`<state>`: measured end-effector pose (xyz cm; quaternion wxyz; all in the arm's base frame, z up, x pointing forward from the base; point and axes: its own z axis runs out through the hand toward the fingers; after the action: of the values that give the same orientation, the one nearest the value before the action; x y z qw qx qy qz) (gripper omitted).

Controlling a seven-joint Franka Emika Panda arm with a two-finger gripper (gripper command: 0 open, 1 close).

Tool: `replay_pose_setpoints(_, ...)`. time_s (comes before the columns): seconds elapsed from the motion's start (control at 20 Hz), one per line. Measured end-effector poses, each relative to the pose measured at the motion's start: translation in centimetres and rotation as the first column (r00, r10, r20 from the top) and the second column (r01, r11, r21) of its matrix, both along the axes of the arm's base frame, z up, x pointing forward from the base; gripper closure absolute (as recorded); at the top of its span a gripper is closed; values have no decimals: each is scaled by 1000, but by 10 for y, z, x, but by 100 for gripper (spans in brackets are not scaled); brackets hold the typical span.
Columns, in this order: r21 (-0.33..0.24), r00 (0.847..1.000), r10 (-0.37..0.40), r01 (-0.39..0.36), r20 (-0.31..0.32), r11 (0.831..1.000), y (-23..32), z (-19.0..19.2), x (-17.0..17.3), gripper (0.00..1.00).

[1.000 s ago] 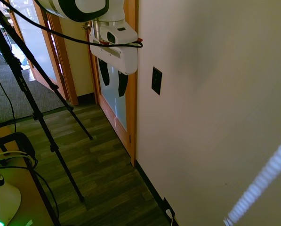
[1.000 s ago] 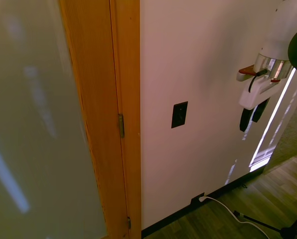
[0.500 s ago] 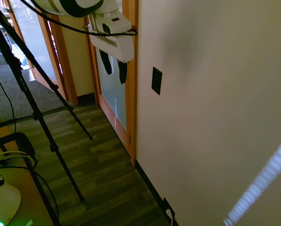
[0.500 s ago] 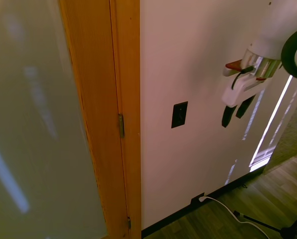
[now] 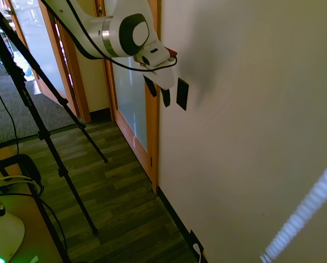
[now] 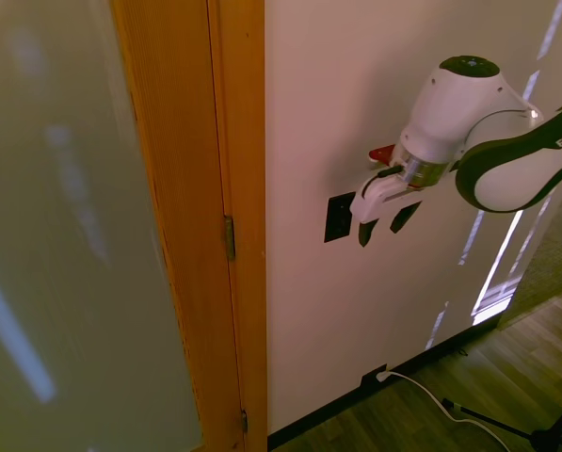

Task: Turn on the light

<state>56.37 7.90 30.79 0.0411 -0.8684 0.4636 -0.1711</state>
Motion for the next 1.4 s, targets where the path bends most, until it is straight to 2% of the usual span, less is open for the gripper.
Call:
replay_pose_setpoints(0.05, 0, 1000, -5, 5, 5, 1000, 2, -3, 8, 0)
replay_pose_setpoints(0.1, -1, 1000, -7, 7, 7, 1000, 5, -6, 13, 100)
replay_pose_setpoints(0.4, -47, 997, -54, 57, 62, 997, 13, -17, 21, 100)
replay_pose_setpoints(0.7, -24, 994, -62, 65, 86, 998, 6, -23, 28, 100)
replay_pose_setpoints(1.0, -27, 988, -76, 80, 133, 996, 5, -19, 39, 100)
replay_pose_setpoints(1.4, -24, 985, -125, 128, 116, 991, 10, -46, 51, 100)
